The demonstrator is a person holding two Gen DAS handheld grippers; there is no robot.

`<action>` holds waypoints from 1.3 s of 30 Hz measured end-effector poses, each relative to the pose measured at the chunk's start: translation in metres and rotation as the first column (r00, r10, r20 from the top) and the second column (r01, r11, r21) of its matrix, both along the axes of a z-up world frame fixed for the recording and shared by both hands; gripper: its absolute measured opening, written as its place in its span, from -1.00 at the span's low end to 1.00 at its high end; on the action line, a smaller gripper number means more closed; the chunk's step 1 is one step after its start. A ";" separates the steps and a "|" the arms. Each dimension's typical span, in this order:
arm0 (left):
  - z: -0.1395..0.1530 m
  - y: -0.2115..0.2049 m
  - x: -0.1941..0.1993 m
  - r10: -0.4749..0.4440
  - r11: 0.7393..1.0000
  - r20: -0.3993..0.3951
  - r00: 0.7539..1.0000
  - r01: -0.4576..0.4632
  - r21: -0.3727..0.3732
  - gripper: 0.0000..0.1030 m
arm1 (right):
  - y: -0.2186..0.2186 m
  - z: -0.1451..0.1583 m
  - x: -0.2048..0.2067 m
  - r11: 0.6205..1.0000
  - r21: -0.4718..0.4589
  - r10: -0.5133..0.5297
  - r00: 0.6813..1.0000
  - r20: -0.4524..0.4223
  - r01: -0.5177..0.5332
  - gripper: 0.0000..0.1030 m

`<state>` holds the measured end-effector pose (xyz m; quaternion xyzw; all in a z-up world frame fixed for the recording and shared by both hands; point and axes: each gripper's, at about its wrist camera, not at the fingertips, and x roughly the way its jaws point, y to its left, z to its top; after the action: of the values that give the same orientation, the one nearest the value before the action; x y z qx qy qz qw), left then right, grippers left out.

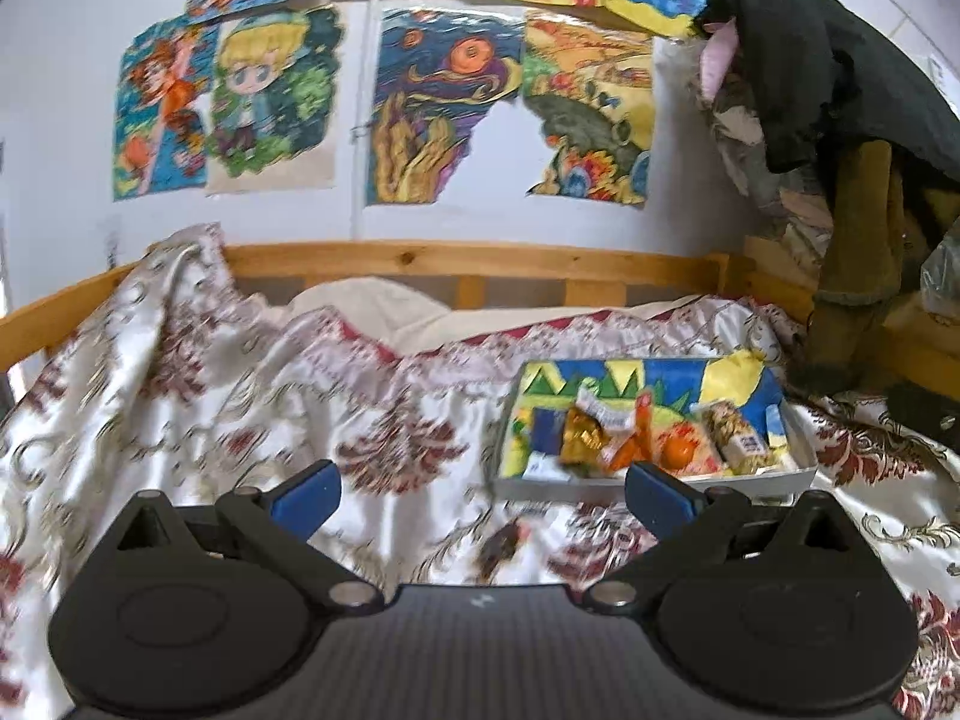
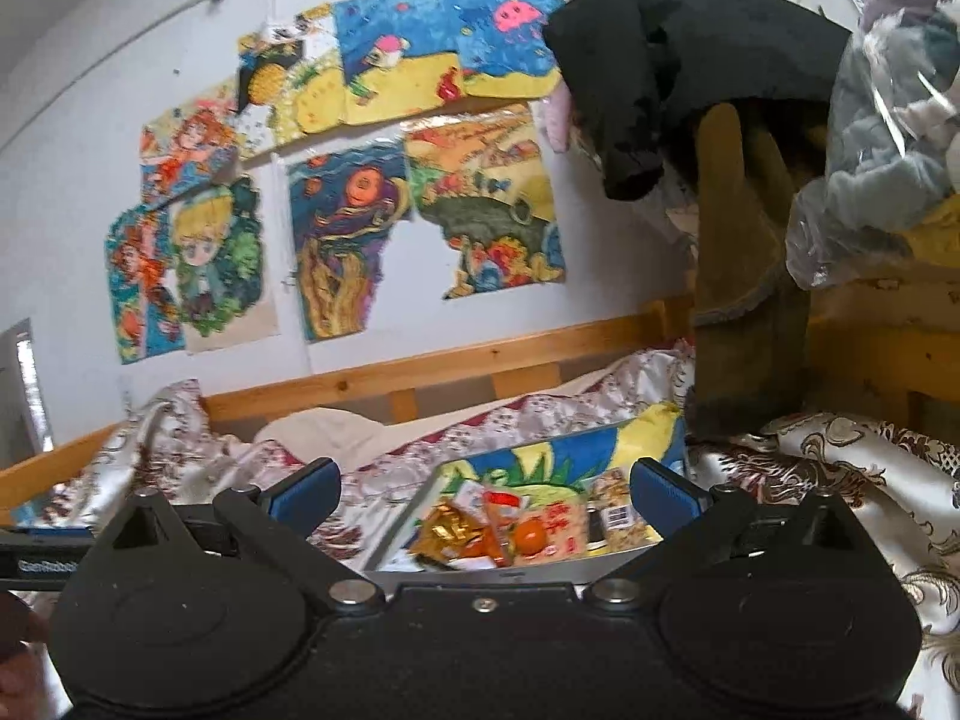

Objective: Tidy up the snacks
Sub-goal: 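Raise both open tools away from the tray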

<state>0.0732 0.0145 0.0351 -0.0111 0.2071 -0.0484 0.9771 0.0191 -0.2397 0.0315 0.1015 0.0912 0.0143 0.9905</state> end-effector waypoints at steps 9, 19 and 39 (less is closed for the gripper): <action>-0.007 0.019 -0.039 0.044 0.999 -0.087 0.995 -0.044 0.005 0.99 | 0.023 0.000 -0.043 1.000 -0.009 0.016 0.999 -0.046 -0.017 0.99; -0.010 0.016 -0.051 0.058 0.998 -0.104 0.993 -0.054 0.044 0.99 | 0.039 -0.017 -0.054 0.997 -0.075 -0.048 0.983 -0.175 0.035 0.99; -0.025 0.023 -0.036 0.141 0.989 -0.233 0.962 -0.126 0.080 0.99 | 0.041 -0.033 -0.031 0.993 -0.106 -0.074 0.944 -0.321 0.042 0.99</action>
<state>0.0370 0.0377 0.0100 0.0006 0.3232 0.0260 0.9460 -0.0124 -0.1983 -0.0019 0.0565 0.2505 -0.0364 0.9658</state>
